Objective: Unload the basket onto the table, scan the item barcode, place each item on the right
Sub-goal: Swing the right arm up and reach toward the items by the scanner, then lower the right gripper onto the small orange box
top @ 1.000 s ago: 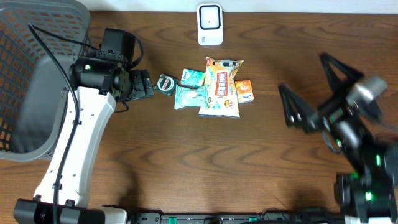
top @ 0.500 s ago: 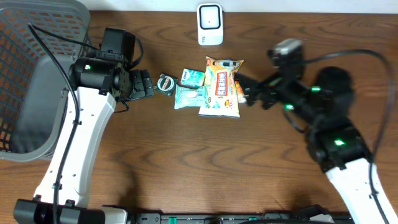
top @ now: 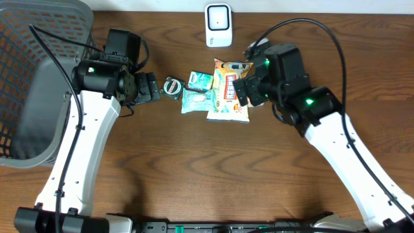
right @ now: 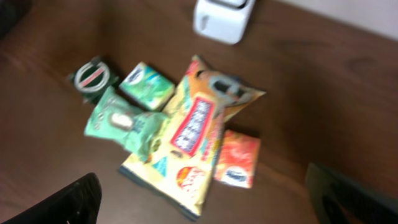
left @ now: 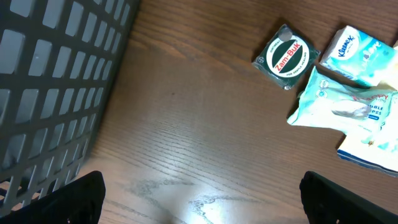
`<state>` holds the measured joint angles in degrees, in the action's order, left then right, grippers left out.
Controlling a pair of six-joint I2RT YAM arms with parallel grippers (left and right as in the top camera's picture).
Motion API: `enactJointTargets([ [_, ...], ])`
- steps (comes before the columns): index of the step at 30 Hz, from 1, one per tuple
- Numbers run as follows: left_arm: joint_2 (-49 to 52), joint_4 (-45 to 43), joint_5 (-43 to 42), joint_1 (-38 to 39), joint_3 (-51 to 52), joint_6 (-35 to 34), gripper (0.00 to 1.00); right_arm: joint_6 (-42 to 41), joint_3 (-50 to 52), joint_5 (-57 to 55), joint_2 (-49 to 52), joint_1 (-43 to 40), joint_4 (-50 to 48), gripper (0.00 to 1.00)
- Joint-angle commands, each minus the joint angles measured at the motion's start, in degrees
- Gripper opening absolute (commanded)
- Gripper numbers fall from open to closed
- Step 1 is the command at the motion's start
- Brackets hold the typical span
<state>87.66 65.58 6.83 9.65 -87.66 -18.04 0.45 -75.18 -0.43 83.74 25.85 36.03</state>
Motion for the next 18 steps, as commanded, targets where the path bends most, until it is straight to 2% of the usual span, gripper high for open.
enactJointTargets([
  [1,-0.1,0.1,0.9,-0.1,0.1,-0.3,0.98,-0.4,-1.0,4.7,0.5,0.3,-0.5,0.99],
  [6,-0.1,0.1,0.9,-0.1,0.1,-0.3,0.99,-0.6,-0.6,1.4,1.2,0.3,-0.2,0.99],
  [10,-0.1,0.1,0.9,-0.1,0.1,-0.3,0.99,-6.9,-0.5,-7.2,4.5,-0.7,-0.5,0.99],
  [18,-0.1,0.1,0.9,-0.1,0.1,-0.3,0.98,-15.1,-0.5,-7.2,13.4,-5.6,-0.7,0.99],
])
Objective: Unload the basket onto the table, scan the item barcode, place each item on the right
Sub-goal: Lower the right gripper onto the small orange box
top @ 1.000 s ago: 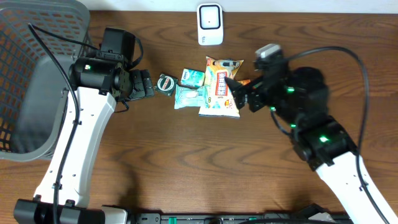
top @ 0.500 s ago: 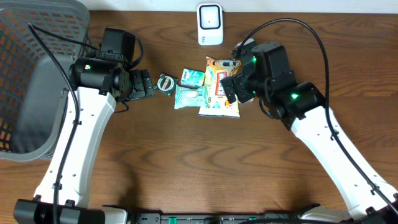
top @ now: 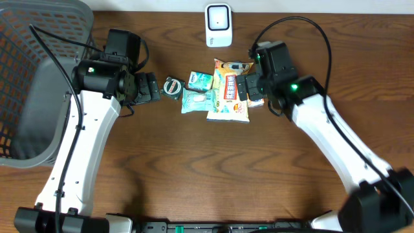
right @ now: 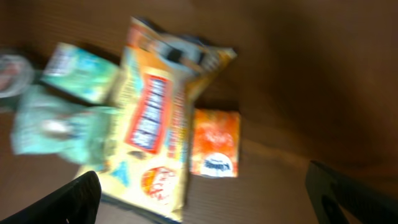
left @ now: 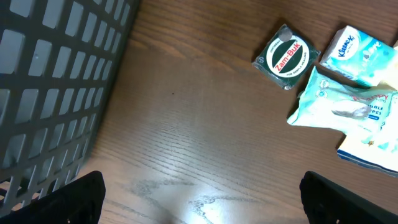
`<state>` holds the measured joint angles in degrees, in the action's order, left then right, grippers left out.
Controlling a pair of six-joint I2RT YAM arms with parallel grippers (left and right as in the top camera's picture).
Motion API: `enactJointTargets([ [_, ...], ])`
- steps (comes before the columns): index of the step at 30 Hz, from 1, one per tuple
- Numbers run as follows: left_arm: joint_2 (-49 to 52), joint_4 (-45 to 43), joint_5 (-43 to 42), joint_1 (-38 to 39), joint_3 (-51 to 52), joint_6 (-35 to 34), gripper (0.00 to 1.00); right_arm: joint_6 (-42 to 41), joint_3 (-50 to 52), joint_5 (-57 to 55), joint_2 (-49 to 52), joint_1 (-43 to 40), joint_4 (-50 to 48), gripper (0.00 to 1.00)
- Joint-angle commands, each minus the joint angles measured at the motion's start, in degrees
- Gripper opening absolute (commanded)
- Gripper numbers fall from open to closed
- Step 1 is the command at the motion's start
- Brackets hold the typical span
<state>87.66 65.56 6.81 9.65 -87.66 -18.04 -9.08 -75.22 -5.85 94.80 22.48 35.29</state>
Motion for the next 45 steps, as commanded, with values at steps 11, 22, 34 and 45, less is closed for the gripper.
enactJointTargets([
  [11,-0.1,0.2,1.0,-0.1,0.1,-0.3,0.99,-5.9,-0.5,13.9,8.5,-6.9,0.1,0.99],
  [22,-0.1,0.1,1.0,-0.1,0.1,-0.3,0.99,-5.9,-0.5,14.0,8.5,-6.6,1.7,0.99],
  [34,-0.1,0.1,1.0,-0.1,0.1,-0.3,0.99,-7.5,-0.5,22.1,7.3,-6.7,3.7,0.99],
  [45,-0.1,0.1,1.0,-0.1,0.1,-0.3,0.98,-16.0,-0.5,28.2,6.0,-6.7,-0.8,0.92],
])
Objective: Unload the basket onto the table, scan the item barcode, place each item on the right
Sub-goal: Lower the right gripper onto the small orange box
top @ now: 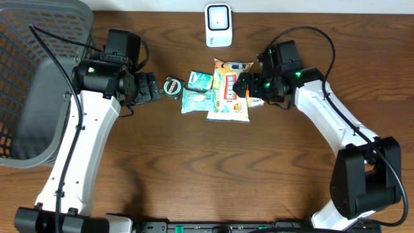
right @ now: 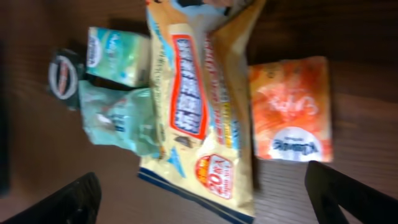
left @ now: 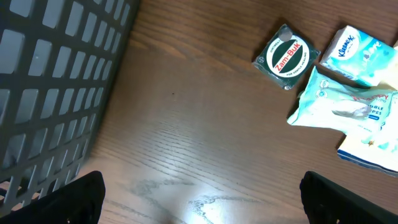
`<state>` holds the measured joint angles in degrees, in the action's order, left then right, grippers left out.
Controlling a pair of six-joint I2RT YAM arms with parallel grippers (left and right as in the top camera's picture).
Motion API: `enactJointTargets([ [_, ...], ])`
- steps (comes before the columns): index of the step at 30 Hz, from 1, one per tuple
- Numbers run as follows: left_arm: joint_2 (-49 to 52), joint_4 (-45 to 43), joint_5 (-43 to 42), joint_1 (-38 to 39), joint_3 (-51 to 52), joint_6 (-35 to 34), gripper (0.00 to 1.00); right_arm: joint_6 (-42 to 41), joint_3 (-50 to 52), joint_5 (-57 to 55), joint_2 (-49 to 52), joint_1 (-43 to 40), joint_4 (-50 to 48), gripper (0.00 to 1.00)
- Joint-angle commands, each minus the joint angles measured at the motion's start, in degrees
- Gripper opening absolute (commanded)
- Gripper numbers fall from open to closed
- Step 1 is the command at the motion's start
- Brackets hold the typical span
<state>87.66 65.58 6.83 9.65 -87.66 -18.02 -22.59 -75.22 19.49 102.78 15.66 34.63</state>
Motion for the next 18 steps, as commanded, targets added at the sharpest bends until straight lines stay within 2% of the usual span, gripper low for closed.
enactJointTargets([
  [1,-0.1,0.1,0.9,-0.1,0.1,-0.3,0.99,-2.5,-0.5,2.1,-2.0,0.1,-0.2,0.89],
  [9,-0.1,0.1,0.9,-0.1,0.1,-0.3,0.99,-2.5,-0.5,-9.1,-2.0,0.2,0.8,0.73],
  [13,-0.1,0.1,0.9,-0.1,0.1,-0.3,0.99,-2.5,-0.4,-14.3,-2.0,0.2,1.6,0.72],
  [18,-0.1,0.1,0.9,-0.1,0.1,-0.3,0.99,-2.7,-0.4,-19.2,-1.8,0.2,1.8,0.77],
])
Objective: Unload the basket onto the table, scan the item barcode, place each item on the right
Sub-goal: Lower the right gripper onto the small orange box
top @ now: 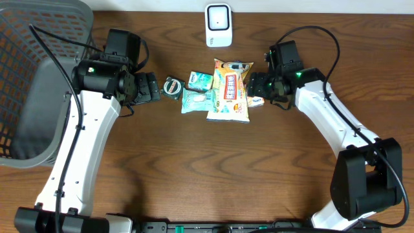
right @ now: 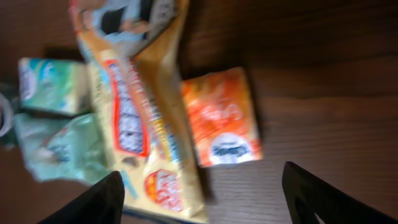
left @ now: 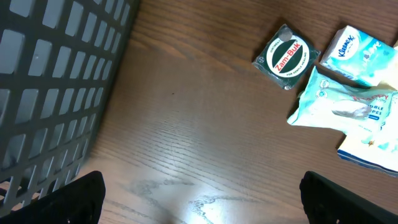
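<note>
A pile of items lies mid-table below the white barcode scanner (top: 218,26): a yellow snack bag (top: 231,90), an orange packet (right: 221,118), a Kleenex pack (left: 364,53), a green wipes pack (left: 345,106) and a round Zam-Buk tin (left: 287,57). My right gripper (right: 202,199) hovers open just over the orange packet, whose right part it hides in the overhead view; the bag's edge (right: 140,124) lies left of it. My left gripper (left: 202,208) is open over bare wood, left of the tin, holding nothing.
A large grey mesh basket (top: 39,77) fills the table's left side, close to the left arm. The scanner stands at the far edge, behind the pile. Bare brown wood (top: 207,175) stretches in front of the items.
My right gripper has shifted a little to the right, so the orange packet now sits centred between its fingers instead of the yellow bag. The left arm and all items are unmoved.
My right gripper was open, high and to the right of the pile. It then stood closer over the yellow bag and orange packet, then low above both, and now over the orange packet. The left gripper stayed open beside the tin throughout.
</note>
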`<state>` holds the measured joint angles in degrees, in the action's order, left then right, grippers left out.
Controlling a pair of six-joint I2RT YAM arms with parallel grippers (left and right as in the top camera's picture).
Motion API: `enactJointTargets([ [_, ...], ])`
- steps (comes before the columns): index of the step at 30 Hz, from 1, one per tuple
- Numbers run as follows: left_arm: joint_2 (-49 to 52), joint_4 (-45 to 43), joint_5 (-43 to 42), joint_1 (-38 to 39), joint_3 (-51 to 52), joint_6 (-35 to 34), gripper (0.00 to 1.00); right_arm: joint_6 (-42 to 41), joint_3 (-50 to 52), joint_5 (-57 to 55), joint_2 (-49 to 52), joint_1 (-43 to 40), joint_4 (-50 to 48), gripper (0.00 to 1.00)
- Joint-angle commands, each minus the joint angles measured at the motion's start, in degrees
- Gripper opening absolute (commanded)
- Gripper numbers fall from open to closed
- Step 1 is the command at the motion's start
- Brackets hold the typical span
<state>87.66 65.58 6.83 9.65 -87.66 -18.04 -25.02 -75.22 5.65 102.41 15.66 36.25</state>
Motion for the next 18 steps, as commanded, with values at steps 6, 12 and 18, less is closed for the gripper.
enactJointTargets([
  [6,-0.1,0.1,0.9,-0.1,0.1,-0.3,0.98,-0.2,-0.4,-5.8,-0.2,0.1,-1.2,0.77],
  [12,-0.1,0.1,0.9,-0.1,0.1,-0.3,0.99,-0.2,-0.4,-8.3,2.3,0.1,-1.4,0.71],
  [18,-0.1,0.1,0.9,-0.1,0.1,-0.3,0.99,-0.2,-0.4,-8.1,5.2,0.1,-1.8,0.47],
])
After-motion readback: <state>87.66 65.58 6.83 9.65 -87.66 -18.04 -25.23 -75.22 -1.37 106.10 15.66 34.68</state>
